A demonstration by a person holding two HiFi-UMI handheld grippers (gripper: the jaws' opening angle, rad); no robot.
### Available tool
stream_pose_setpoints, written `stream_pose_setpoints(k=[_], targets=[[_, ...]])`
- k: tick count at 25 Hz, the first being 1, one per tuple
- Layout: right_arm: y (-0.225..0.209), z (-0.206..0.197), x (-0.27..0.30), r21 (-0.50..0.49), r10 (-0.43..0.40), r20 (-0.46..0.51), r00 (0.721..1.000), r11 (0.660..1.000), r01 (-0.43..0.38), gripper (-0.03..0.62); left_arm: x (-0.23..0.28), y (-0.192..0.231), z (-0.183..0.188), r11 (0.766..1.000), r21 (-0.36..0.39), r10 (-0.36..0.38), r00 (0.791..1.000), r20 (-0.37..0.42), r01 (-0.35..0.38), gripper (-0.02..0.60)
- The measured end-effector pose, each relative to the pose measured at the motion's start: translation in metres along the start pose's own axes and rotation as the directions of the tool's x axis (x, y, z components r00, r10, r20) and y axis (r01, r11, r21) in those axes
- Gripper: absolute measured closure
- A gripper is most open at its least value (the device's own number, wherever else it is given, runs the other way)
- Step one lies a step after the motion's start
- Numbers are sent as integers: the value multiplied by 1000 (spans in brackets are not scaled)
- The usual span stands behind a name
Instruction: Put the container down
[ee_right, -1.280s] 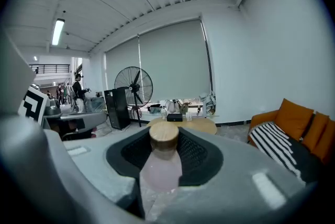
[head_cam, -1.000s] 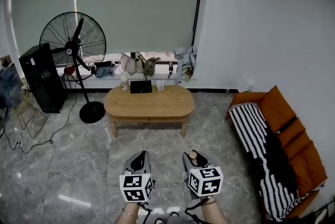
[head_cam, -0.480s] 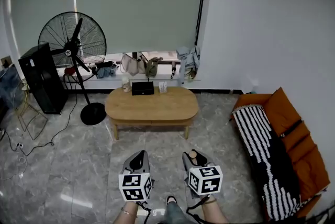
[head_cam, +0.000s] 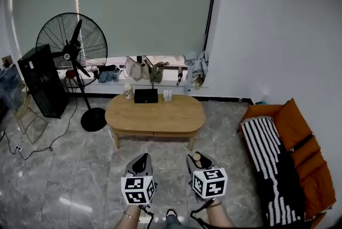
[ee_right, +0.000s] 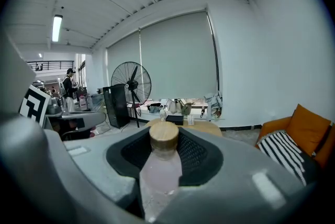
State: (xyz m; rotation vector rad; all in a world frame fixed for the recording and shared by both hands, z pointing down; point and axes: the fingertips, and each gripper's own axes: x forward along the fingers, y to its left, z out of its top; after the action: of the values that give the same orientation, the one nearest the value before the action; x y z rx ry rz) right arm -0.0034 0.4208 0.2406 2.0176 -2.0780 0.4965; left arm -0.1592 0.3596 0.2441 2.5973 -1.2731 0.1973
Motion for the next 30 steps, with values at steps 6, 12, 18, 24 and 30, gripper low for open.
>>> stream_pose_setpoints(k=[6,12,18,24,30], targets=[[-29,23,38,-12,18,3,1000,1000,-18,453,49,3,18,1000,7,18,1000,14,-18,588],[-57,42,72,-20,33,9,999,999,-32,453,95,3,30,999,12,30,999,14,-30,588],[-88,52,97,-18,48,15,999,999,-48,453,134,-4,37,999,23,41,999,12,-41,588],[-110,53,118,2,58,7,998,998,-58,453,154,-3,33,997,31,67,998,-2,-67,588],[-121,55,141,13,63,-15,998,998,-63,453,175,6,32,997,25,77,997,-27,-77,588]])
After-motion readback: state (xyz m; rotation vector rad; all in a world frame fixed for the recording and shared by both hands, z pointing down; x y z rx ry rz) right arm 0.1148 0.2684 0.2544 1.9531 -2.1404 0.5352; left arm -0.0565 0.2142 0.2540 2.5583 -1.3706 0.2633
